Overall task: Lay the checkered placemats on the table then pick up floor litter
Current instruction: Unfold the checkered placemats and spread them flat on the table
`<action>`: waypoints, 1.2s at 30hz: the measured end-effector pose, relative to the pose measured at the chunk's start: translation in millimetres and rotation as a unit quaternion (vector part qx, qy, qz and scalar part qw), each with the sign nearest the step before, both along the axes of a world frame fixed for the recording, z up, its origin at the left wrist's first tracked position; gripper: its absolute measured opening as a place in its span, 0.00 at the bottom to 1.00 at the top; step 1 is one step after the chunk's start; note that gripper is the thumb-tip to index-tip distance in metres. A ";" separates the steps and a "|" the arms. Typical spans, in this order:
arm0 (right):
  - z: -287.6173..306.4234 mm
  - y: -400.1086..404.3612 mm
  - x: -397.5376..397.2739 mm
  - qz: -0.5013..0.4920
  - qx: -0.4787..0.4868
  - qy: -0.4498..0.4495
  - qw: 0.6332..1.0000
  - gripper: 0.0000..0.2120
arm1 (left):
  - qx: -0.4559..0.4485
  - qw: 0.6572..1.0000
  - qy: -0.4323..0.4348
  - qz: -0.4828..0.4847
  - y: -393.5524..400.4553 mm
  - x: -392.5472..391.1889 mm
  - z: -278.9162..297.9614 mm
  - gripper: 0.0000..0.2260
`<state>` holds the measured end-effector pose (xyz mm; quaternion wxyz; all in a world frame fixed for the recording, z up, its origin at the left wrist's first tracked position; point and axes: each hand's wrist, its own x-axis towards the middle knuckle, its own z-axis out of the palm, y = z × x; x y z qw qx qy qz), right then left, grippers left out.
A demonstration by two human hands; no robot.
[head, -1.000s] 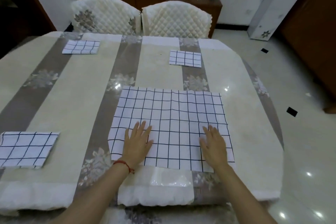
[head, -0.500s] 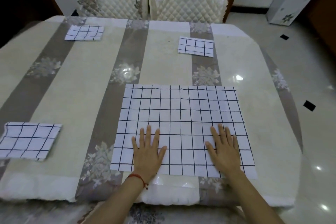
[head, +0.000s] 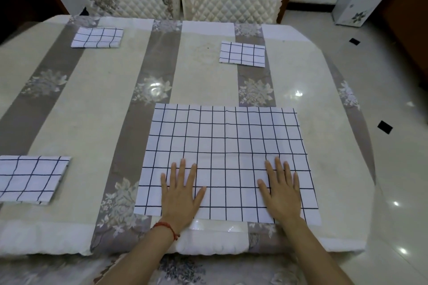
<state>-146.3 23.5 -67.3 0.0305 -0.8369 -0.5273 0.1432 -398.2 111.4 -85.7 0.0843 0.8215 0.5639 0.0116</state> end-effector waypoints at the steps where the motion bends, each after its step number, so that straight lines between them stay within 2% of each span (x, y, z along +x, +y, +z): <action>1: 0.3 0.1 0.2 0.000 0.001 0.000 1.000 0.34 | 0.000 1.000 0.002 0.001 -1.1 -0.2 -0.8 0.31; 6: 3.3 1.5 -0.7 -0.006 0.011 0.006 1.000 0.36 | 0.006 1.000 -0.014 0.004 -2.0 2.7 1.2 0.31; 9: 12.8 22.2 -9.7 -0.023 0.060 0.007 0.998 0.36 | 0.029 0.998 -0.020 -0.044 9.4 24.2 10.5 0.28; 13: 19.9 67.5 -32.4 0.054 0.080 0.033 0.995 0.30 | -0.002 0.998 -0.021 -0.063 31.9 69.1 18.3 0.26; 18: -0.3 79.6 -38.0 0.132 0.048 0.007 0.990 0.28 | -0.005 0.998 -0.014 -0.066 30.0 75.7 -3.9 0.27; 20: -6.7 74.2 -17.0 0.093 0.042 0.010 0.995 0.28 | 0.007 0.997 -0.016 -0.069 29.9 74.8 -4.5 0.28; 24: -1.6 63.5 31.3 -0.133 0.041 0.005 0.990 0.31 | 0.014 0.997 -0.013 -0.071 29.6 75.4 -3.9 0.27; 26: 4.9 81.8 29.5 -0.172 0.054 0.016 0.984 0.32 | 0.013 0.997 -0.014 -0.069 30.0 76.0 -3.8 0.27; 27: 8.8 97.9 20.9 -0.141 0.069 0.012 0.988 0.32 | 0.010 0.998 -0.011 -0.068 30.3 76.7 -3.4 0.27; 29: 13.1 133.1 -2.6 0.014 0.079 0.022 0.997 0.30 | 0.007 0.998 -0.004 -0.066 30.4 77.4 -3.7 0.27; 31: 7.9 154.2 -17.2 0.145 0.052 0.037 0.987 0.28 | 0.009 0.998 -0.011 -0.062 30.6 77.2 -4.6 0.27; 33: -2.0 159.6 -1.1 0.144 0.033 0.014 0.989 0.30 | 0.013 0.998 -0.014 -0.062 30.6 77.0 -5.3 0.27; 36: -7.9 145.8 52.1 -0.002 0.022 -0.015 1.000 0.29 | 0.015 0.998 -0.015 -0.066 29.8 76.6 -4.6 0.27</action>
